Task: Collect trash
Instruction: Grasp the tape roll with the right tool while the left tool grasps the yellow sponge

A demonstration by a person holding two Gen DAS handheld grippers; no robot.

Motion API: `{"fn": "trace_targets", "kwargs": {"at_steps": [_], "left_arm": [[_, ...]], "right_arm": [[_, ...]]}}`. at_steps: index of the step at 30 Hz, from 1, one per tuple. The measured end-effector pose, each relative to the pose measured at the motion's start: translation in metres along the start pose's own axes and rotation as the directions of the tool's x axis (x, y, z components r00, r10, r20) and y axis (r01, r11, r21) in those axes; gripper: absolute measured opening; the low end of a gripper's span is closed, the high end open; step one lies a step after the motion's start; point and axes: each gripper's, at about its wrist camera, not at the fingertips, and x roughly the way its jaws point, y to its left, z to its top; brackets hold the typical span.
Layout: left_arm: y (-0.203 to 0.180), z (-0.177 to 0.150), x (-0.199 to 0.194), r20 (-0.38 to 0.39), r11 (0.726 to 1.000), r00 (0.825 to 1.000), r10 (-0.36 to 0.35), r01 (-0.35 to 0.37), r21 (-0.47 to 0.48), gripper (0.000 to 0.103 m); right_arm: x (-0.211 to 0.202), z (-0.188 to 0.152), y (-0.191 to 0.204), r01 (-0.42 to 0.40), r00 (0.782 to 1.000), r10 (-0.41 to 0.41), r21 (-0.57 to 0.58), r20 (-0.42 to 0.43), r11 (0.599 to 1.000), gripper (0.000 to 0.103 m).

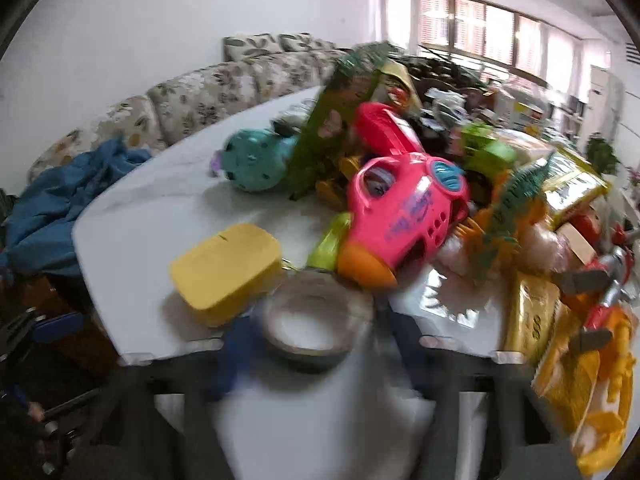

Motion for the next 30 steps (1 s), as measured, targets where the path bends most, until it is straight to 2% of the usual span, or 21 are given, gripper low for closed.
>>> {"fn": "trace_targets", "kwargs": {"at_steps": [2, 6, 9, 12, 13, 14, 16, 20, 22, 27, 30], "left_arm": [[-0.004, 0.009, 0.002, 0.008, 1.000, 1.000, 0.009, -0.009, 0.013, 0.089], [-0.023, 0.038, 0.011, 0.042, 0.998, 0.999, 0.015, -0.018, 0.054, 0.091], [-0.041, 0.056, 0.028, 0.047, 0.995, 0.998, 0.034, -0.038, 0.090, 0.091], [-0.054, 0.066, 0.052, 0.020, 0.991, 0.998, 0.064, -0.066, 0.114, 0.091], [-0.055, 0.068, 0.059, 0.010, 0.990, 0.997, 0.074, -0.075, 0.116, 0.085], [-0.056, 0.071, 0.070, -0.011, 0.990, 0.996, 0.085, -0.084, 0.115, 0.074], [-0.058, 0.075, 0.074, -0.005, 0.988, 0.995, 0.099, -0.098, 0.122, 0.046], [-0.053, 0.076, 0.058, -0.031, 0.996, 0.997, 0.066, -0.064, 0.064, 0.046], [-0.058, 0.070, 0.039, -0.019, 0.997, 0.999, 0.049, -0.047, 0.068, 0.046], [-0.083, 0.036, -0.029, 0.021, 0.986, 0.999, -0.043, 0.039, 0.163, 0.046], [-0.093, 0.004, -0.058, -0.003, 0.967, 0.995, -0.102, 0.100, 0.234, 0.046]], "right_arm": [[-0.011, -0.005, -0.007, -0.024, 1.000, 0.024, 0.048, 0.005, 0.999, 0.049], [-0.061, -0.032, -0.033, -0.067, 0.997, 0.059, 0.165, 0.057, 0.984, 0.049], [-0.092, -0.050, -0.045, -0.045, 0.996, 0.029, 0.195, 0.085, 0.980, 0.049], [-0.116, -0.068, -0.058, -0.016, 0.995, -0.005, 0.219, 0.095, 0.976, 0.049], [-0.123, -0.074, -0.062, -0.004, 0.995, -0.019, 0.231, 0.097, 0.973, 0.049], [-0.127, -0.078, -0.065, 0.005, 0.995, -0.029, 0.237, 0.098, 0.972, 0.049], [-0.134, -0.086, -0.070, 0.026, 0.993, -0.052, 0.239, 0.102, 0.971, 0.049], [-0.140, -0.091, -0.075, 0.016, 0.991, -0.048, 0.254, 0.121, 0.967, 0.049], [-0.144, -0.091, -0.075, -0.013, 0.990, -0.024, 0.256, 0.142, 0.967, 0.049], [-0.162, -0.101, -0.064, -0.103, 0.987, 0.077, 0.189, 0.143, 0.977, 0.049], [-0.168, -0.117, -0.050, -0.155, 0.986, 0.145, 0.130, 0.081, 0.979, 0.049]]}}
